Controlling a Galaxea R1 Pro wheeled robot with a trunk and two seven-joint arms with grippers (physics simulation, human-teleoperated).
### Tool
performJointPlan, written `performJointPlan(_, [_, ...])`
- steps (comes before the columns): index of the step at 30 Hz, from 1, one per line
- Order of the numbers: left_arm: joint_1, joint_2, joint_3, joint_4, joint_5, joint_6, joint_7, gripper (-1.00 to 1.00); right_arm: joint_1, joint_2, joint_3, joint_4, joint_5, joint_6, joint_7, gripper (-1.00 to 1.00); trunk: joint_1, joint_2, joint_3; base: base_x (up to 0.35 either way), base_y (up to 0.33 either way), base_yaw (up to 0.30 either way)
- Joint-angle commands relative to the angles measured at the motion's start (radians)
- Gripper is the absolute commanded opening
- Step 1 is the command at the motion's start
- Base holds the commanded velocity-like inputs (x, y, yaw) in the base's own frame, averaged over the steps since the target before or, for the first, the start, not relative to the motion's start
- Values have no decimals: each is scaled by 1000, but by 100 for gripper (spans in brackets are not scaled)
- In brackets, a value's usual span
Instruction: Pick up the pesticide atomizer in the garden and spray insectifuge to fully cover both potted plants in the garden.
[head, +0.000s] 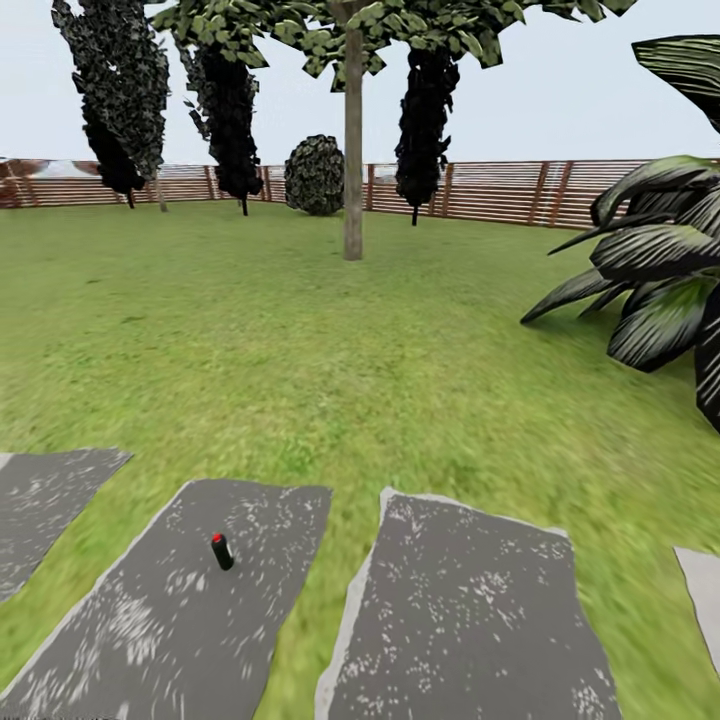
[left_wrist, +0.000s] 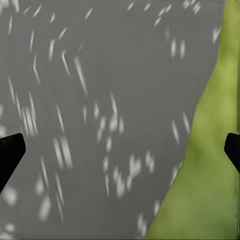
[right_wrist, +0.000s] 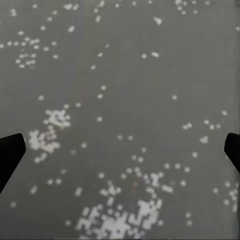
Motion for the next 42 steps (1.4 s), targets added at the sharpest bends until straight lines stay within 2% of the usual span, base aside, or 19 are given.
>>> performJointPlan(1, [-1, 0, 1, 1, 2, -3, 0, 100, 0, 0, 0, 1, 0, -3, 0, 100, 0, 0, -1, 182, -226, 275])
performJointPlan(42, [-1, 0, 2, 1, 2, -3, 0, 100, 0, 0, 0, 1, 0, -4, 0, 100, 0, 0, -9, 182, -206, 274])
